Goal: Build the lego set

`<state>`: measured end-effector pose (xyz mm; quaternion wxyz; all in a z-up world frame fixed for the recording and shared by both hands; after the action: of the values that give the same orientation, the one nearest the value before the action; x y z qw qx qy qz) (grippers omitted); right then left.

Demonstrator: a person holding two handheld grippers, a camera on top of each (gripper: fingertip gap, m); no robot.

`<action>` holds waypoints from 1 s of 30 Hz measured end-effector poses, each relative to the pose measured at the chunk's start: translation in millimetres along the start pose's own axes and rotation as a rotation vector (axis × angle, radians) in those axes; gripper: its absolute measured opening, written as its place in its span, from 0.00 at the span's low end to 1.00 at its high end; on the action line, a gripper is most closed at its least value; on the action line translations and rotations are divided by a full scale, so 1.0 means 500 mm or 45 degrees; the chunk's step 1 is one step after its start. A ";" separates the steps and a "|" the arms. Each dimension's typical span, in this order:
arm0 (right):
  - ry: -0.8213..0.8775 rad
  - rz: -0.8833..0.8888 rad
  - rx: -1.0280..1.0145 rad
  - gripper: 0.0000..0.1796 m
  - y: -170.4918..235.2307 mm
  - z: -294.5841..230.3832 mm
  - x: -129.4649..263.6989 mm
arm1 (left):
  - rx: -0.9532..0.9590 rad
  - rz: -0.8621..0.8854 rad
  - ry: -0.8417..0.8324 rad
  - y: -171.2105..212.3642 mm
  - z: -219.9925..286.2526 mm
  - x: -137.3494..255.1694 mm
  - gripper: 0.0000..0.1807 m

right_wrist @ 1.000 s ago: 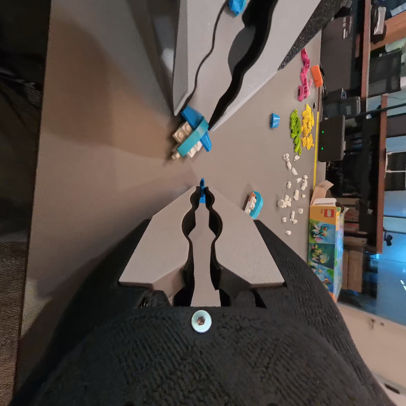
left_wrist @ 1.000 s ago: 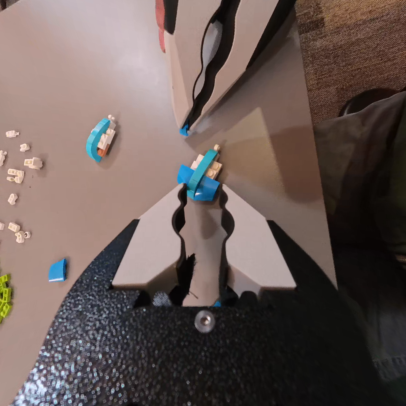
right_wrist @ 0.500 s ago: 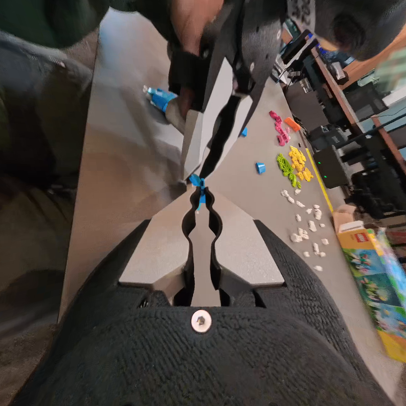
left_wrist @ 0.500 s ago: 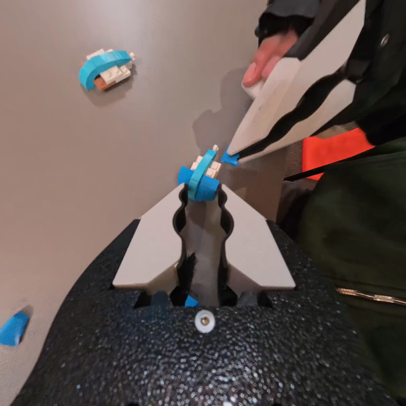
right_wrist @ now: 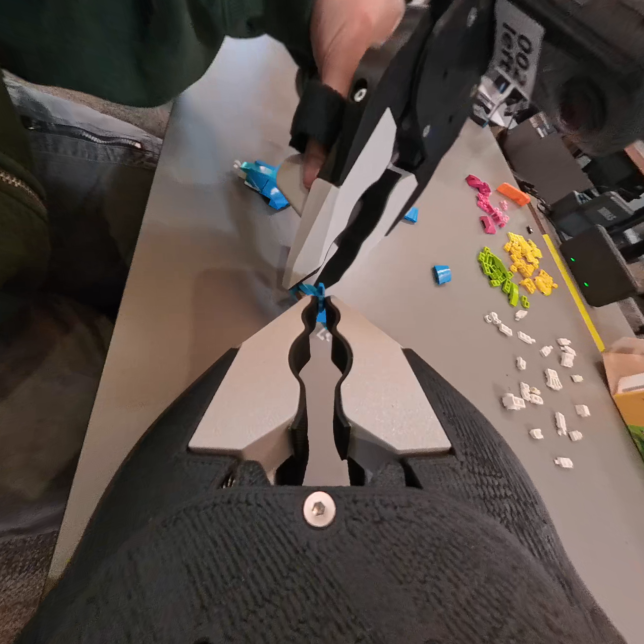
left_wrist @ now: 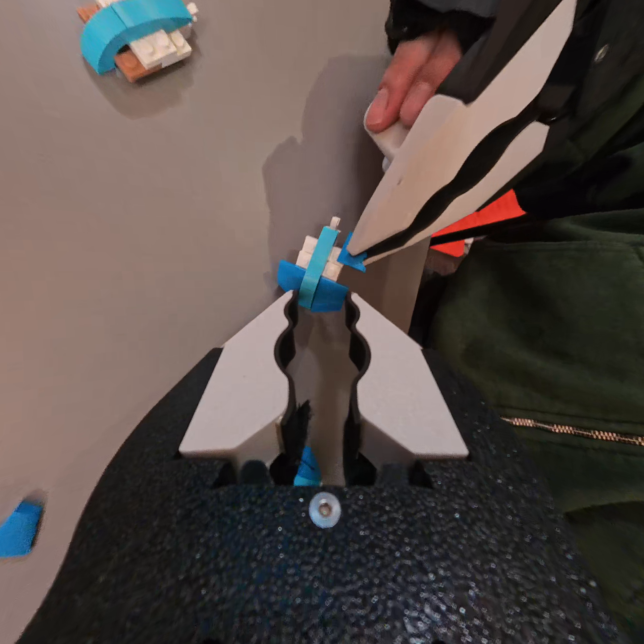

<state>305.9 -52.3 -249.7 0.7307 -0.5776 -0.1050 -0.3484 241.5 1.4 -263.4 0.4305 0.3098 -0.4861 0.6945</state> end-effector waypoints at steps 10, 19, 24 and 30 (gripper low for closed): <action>-0.080 -0.039 0.064 0.01 0.001 -0.004 -0.012 | 0.010 -0.205 0.175 -0.010 -0.004 0.002 0.14; -0.284 0.008 -0.087 0.02 0.004 0.004 -0.013 | 0.025 -0.263 0.263 -0.015 -0.005 -0.001 0.14; -0.349 0.028 -0.127 0.04 0.006 0.002 -0.015 | 0.041 -0.262 0.286 -0.015 -0.006 -0.001 0.14; -0.344 0.013 -0.113 0.08 0.006 -0.001 -0.018 | 0.055 -0.253 0.317 -0.014 -0.009 -0.002 0.14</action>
<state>300.9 -49.2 -257.2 0.6855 -0.6515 -0.1840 -0.2679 248.3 6.3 -262.7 0.5473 0.2769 -0.3809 0.6919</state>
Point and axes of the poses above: each gripper's, where its closed fingertips meet, x back along the fingers, y out of its underside, z = x × y across the jaws, the point moved 5 cm from there along x, back along the fingers, and after that the axes turned 13 degrees about -y, right-handed, at the moved point
